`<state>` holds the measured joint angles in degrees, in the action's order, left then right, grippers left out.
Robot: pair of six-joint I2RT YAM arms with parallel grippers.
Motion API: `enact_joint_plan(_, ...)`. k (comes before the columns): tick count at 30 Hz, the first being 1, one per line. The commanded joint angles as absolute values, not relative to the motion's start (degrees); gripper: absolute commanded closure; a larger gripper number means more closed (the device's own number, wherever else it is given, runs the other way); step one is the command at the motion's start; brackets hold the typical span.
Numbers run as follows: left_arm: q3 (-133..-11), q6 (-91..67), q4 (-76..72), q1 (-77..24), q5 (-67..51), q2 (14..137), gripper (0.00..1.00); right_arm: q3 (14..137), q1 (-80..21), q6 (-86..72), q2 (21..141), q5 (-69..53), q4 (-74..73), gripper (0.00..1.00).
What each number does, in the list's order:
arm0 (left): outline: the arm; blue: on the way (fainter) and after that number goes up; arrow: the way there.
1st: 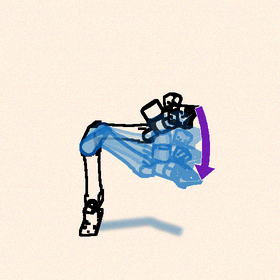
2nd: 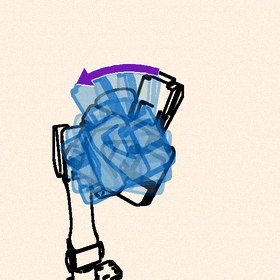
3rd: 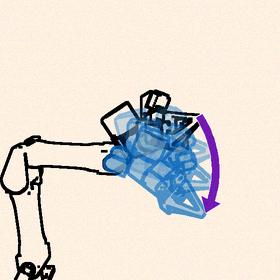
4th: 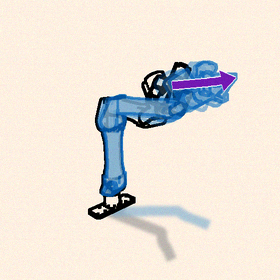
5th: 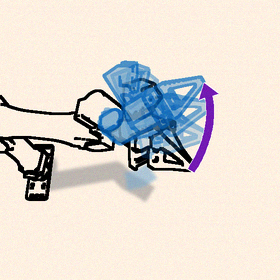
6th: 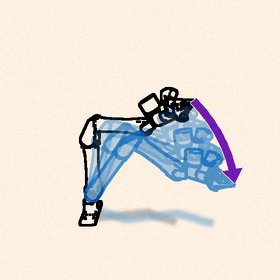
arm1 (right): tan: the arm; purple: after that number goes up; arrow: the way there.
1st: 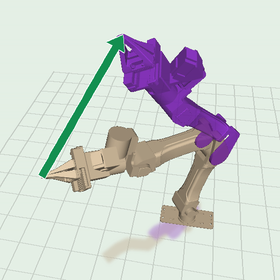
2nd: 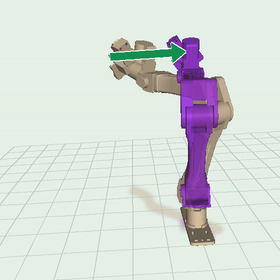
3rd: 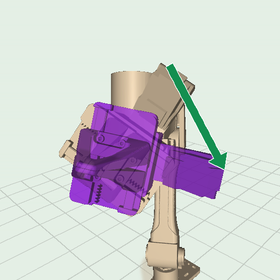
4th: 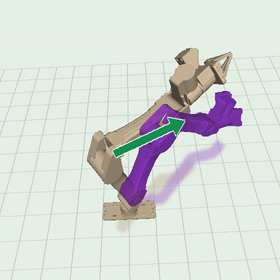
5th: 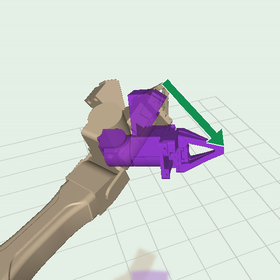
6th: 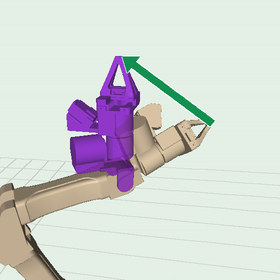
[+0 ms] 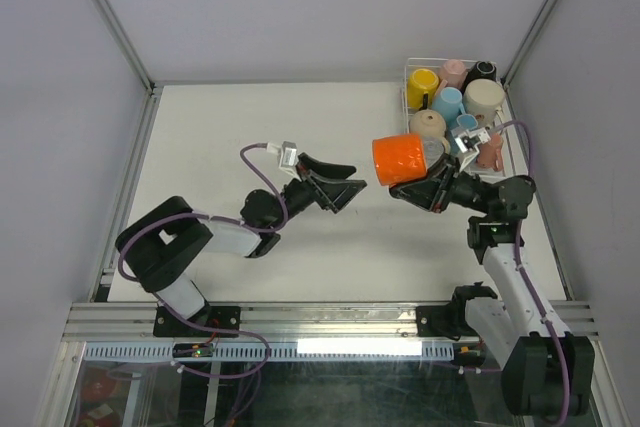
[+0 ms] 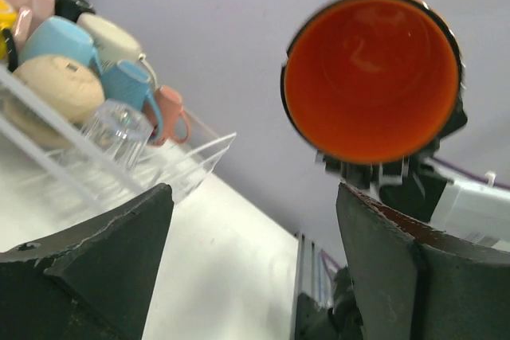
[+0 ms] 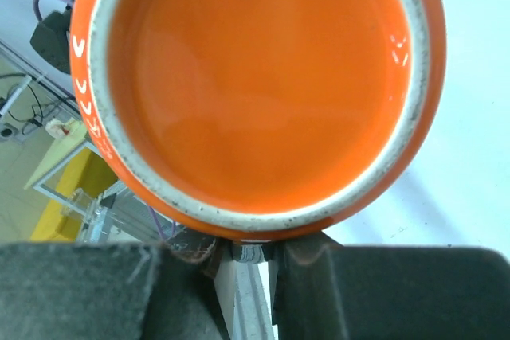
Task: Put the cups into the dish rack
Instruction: Turn the cup upside down in the dish rack.
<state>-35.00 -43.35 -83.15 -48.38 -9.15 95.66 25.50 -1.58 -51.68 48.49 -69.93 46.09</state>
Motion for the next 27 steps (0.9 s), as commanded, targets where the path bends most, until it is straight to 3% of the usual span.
enact_joint_plan(1, -26.10, -40.18, -99.99, -46.91, -6.97, 87.53, 0.17, 32.43, 0.66, -48.86, 46.17, -69.62, 35.27, 1.00)
enact_joint_plan(5, -20.82, -47.18, -89.40, -38.87, -13.71, 77.84, 0.17, 35.83, 4.76, -48.86, 45.72, -69.62, 21.62, 1.00)
enact_joint_plan(8, -24.57, -49.47, -61.90, -31.31, -23.37, 69.84, 0.14, 37.16, 8.71, -48.86, 45.55, -69.62, 16.98, 1.00)
enact_joint_plan(11, -32.61, -36.34, -35.27, -28.89, -28.70, 62.53, 0.01, 39.40, 12.03, -48.86, 45.49, -69.62, 9.70, 1.00)
enact_joint_plan(13, -39.82, -26.05, -18.55, -28.83, -28.31, 58.81, 0.01, 41.62, 14.19, -48.86, 45.74, -69.62, 3.30, 1.00)
enact_joint_plan(14, -42.37, -21.41, -11.24, -28.83, -26.85, 57.13, 0.01, 42.74, 14.67, -9.51, 45.96, -69.00, 0.27, 1.00)
enact_joint_plan(15, -44.11, -17.02, -5.62, -28.83, -24.93, 55.61, 0.01, 43.97, 15.15, -2.21, 46.23, -67.57, -2.94, 1.00)
enact_joint_plan(20, -43.36, -4.80, 7.78, -28.78, -13.73, 45.71, 0.01, 51.71, 15.91, 11.98, 51.31, -61.40, -15.97, 1.00)
enact_joint_plan(27, -37.44, -1.26, 12.68, -28.83, -9.61, 36.98, 0.01, 64.60, 17.69, 30.23, 62.40, -55.82, -35.98, 1.00)
